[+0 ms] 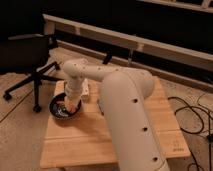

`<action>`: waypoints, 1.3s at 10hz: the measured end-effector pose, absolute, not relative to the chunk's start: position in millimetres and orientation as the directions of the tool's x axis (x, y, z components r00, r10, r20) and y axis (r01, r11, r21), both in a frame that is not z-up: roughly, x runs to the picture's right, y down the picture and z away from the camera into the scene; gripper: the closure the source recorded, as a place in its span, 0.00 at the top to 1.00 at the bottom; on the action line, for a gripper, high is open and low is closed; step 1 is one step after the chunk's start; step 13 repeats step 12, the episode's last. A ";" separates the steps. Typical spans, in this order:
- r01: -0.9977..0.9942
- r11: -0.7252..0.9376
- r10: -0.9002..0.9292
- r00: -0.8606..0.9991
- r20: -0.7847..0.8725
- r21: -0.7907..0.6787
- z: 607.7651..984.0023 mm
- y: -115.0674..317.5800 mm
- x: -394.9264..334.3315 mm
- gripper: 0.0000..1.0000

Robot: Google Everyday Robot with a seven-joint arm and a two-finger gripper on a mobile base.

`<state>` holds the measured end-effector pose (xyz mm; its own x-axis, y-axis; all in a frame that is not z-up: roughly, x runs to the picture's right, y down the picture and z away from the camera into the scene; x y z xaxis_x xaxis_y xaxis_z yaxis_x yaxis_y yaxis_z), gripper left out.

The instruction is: Place the pepper in the ceramic bowl

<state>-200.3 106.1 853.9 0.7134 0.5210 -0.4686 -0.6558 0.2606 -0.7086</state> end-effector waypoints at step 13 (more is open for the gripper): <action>-0.640 0.251 0.532 0.718 -0.449 -0.726 865.7 102.4 -203.6 0.54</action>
